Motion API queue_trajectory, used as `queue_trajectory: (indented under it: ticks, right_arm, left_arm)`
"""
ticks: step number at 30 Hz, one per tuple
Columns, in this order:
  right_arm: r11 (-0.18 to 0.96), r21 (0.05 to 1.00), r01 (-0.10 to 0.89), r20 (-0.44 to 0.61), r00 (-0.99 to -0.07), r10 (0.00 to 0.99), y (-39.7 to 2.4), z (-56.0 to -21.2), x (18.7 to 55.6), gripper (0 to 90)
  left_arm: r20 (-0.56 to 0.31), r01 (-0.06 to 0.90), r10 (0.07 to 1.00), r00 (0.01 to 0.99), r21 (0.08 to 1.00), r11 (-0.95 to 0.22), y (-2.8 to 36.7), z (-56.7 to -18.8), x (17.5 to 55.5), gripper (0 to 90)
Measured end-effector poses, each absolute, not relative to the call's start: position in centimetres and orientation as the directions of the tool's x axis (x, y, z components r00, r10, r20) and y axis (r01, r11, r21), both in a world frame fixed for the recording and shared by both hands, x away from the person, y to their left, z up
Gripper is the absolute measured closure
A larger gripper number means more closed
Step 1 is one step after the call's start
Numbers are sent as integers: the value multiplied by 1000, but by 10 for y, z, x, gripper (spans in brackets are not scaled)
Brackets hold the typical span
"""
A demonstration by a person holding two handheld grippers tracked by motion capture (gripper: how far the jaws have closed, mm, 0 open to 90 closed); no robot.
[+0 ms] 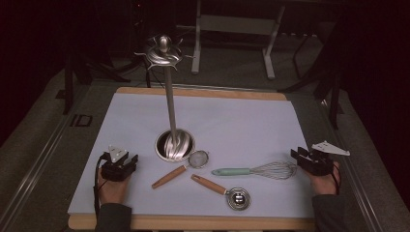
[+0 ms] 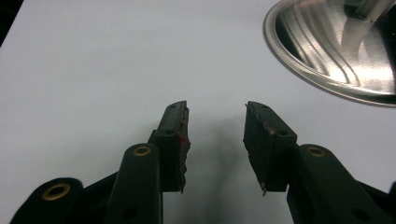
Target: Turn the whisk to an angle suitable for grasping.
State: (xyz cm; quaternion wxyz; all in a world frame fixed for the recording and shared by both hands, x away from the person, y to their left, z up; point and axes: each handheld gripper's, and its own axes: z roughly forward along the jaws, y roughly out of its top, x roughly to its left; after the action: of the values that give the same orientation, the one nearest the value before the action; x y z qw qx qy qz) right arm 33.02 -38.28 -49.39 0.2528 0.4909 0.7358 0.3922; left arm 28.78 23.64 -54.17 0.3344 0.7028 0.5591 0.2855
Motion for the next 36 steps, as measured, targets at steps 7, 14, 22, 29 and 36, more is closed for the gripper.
queue_trajectory:
  ticks: [7,14,22,29,36]
  right_arm:
    - [364,771,522,-56,-515,855,-358,-480,332,599]
    - [483,736,475,-101,-628,772,-329,-475,331,601]
    - [632,642,435,-138,-745,653,-290,-483,328,604]
    - [697,595,400,-132,-807,576,-265,-490,323,605]
    - [769,545,334,-134,-871,473,-241,-491,324,561]
  left_arm:
    - [31,594,977,213,790,-154,236,-542,288,595]
    - [28,595,977,212,789,-152,236,-542,288,589]
    - [27,595,977,212,789,-151,236,-542,288,585]
    - [27,596,977,212,789,-151,236,-542,288,581]
    - [26,597,977,211,788,-150,236,-542,288,579]
